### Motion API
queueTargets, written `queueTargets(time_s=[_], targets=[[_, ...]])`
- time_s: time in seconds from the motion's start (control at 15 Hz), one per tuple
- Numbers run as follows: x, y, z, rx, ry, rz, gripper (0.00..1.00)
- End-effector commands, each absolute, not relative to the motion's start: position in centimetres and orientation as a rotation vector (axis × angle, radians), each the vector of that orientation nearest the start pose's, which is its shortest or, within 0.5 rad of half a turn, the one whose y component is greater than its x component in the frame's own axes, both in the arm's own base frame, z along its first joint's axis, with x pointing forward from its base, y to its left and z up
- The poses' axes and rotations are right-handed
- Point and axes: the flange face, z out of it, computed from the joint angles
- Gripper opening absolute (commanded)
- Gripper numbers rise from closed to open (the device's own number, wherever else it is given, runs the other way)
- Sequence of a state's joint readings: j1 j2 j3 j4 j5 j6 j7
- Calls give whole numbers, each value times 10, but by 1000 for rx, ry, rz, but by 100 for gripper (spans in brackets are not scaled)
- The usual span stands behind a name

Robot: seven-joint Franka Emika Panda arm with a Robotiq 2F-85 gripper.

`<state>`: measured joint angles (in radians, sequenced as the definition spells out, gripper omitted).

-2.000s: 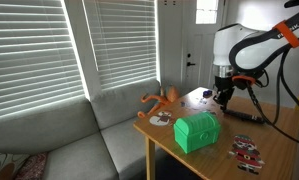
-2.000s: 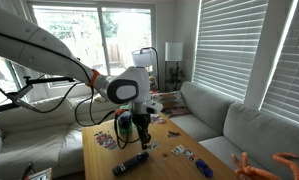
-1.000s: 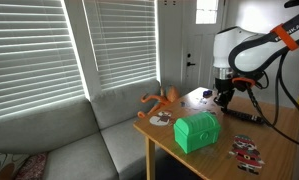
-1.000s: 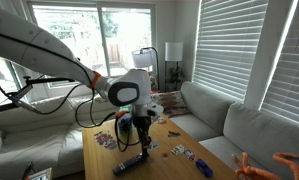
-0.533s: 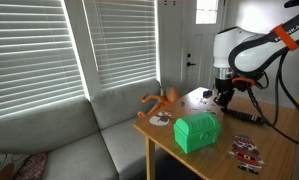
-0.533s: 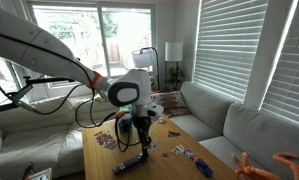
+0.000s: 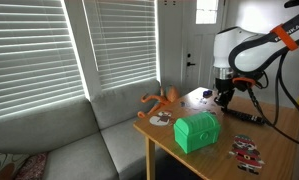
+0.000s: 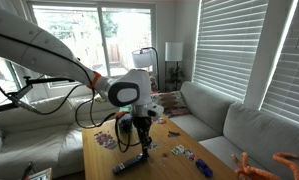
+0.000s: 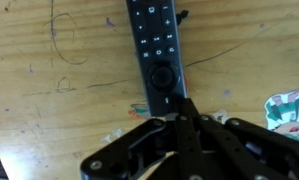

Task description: Press the button on the remote

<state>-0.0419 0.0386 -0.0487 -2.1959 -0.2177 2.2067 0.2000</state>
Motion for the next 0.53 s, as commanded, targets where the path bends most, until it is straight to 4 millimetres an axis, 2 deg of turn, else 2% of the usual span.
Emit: queueTargets(time_s=[0.0,0.2,0.27,0.33,0.47], targets=[[528,-57,372,-3321,217,-19,0],[527,-55,379,-3315,209,-43,0],[527,-55,381,-3318,210,-54,5],[528,-55,384,-3312,223,-69,27],[527,-55,389,-3308,218,-87,31]])
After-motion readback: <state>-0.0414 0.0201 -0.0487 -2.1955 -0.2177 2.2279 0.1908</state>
